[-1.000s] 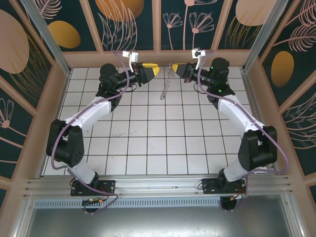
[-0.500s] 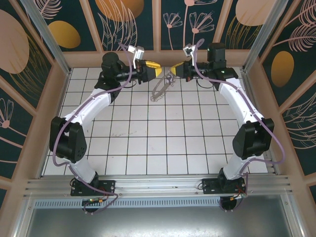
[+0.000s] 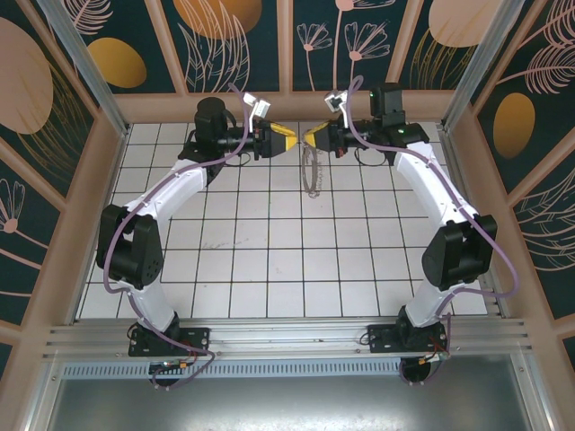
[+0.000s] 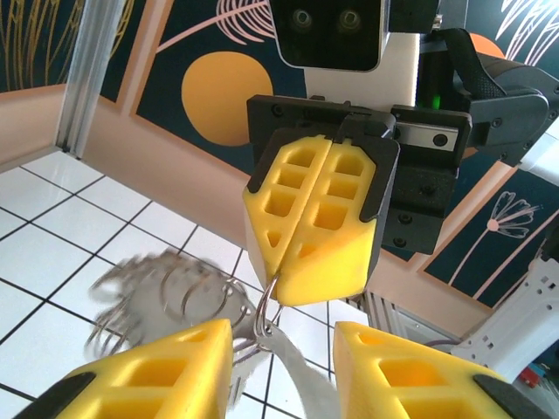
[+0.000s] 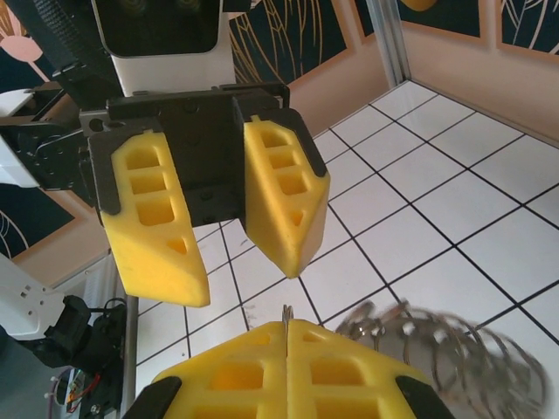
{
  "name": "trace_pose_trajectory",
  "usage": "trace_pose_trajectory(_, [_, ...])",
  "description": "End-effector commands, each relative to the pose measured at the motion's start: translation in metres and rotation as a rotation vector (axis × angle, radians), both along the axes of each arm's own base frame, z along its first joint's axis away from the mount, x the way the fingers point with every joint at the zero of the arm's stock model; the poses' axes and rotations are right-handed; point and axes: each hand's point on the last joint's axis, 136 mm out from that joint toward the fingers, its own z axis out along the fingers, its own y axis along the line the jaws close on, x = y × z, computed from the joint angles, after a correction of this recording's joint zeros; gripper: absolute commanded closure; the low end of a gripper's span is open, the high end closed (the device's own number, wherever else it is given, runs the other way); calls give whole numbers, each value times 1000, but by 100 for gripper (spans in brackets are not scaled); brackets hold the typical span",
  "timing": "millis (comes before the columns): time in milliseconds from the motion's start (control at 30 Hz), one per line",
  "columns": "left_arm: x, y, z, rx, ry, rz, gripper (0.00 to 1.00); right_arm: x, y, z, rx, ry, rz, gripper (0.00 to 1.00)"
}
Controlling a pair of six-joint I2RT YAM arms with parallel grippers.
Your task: Put the keys on the keyring
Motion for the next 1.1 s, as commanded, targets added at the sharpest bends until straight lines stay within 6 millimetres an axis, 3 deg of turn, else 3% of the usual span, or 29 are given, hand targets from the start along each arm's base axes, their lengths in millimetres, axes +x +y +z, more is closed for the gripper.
trace_pose_trajectory(0, [-4,-4,8,-18,-35,-38,66,-9,8,14,27,-54,59,100])
trace_pose_trajectory(500, [-11,-17,2,-24,-28,-79,70,-9,12,14,37,-56,65,100])
trace_pose_trajectory(767, [-15,-22,3,-32,-33,-94,84,-8,13,13,40,-55,61,100])
trace_pose_trajectory(933, [-18,-24,6,-43,-37,-103,100,-8,12,12,39,-51,61,100])
trace_pose_trajectory(1033, [-20,-23,11,-62,-41,-97,100,-9,11,15,39,-54,47,100])
trace_pose_trajectory(1067, [-20,-22,13,-68,-45,-91,100,-8,9,17,42,-57,33,93])
